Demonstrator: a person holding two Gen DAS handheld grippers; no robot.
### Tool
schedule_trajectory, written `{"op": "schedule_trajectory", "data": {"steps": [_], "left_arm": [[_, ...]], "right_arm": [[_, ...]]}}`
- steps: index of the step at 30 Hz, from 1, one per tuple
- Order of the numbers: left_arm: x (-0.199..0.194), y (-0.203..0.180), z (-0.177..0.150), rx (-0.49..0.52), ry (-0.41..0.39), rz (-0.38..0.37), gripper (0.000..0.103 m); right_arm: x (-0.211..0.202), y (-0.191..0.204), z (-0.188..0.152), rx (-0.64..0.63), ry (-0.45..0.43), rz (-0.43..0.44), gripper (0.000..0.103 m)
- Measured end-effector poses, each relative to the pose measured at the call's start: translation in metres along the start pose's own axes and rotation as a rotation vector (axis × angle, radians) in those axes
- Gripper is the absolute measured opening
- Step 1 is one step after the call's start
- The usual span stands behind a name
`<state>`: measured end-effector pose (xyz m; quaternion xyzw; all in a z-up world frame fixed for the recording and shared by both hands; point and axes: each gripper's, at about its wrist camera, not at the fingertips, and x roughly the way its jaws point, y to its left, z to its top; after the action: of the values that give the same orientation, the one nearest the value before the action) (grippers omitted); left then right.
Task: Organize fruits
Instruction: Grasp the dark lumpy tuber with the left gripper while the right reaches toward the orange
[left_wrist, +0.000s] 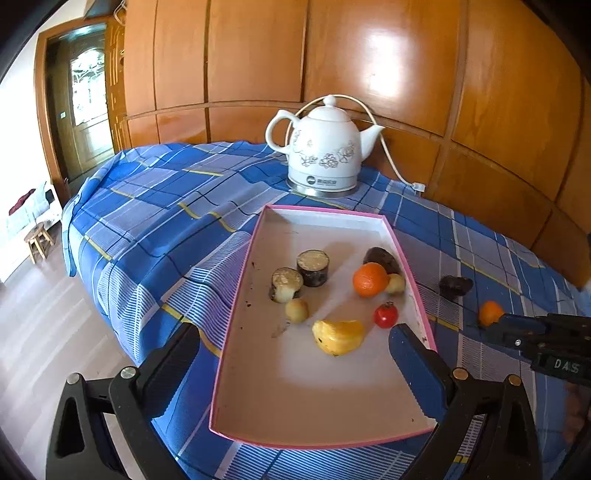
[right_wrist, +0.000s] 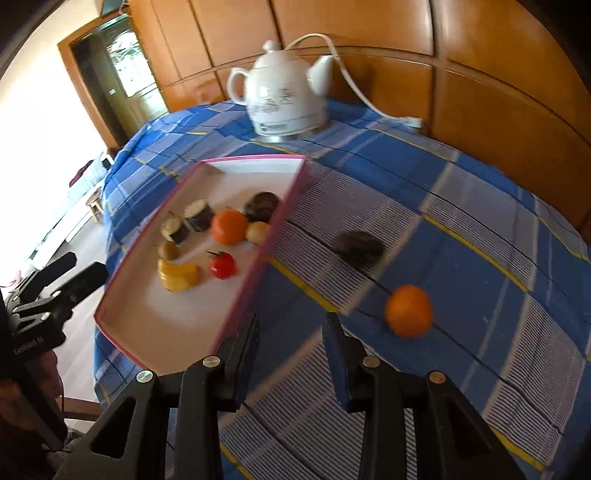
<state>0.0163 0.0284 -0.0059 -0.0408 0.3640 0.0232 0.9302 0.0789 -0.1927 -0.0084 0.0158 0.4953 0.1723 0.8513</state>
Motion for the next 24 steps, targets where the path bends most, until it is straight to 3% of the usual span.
{"op": "schedule_trajectory", "data": {"steps": [16, 22, 24], "left_arm": [[-0.003, -0.032, -0.002, 0.104, 0.019, -0.045, 0.103], [0.013, -0.047, 0.003, 0.150, 0.109, -0.075, 0.103], [0.013, -0.052, 0.006, 0.160, 0.107, -0.086, 0.103]], "right_arm": [[-0.032, -0.058, -0.014, 0.014, -0.005, -0.124, 0.036], [-0.037, -0.098, -0.017, 0.059, -0.002, -0.194, 0.036], [-0.036, -0.113, -0.021, 0.096, -0.004, -0.212, 0.036]]}}
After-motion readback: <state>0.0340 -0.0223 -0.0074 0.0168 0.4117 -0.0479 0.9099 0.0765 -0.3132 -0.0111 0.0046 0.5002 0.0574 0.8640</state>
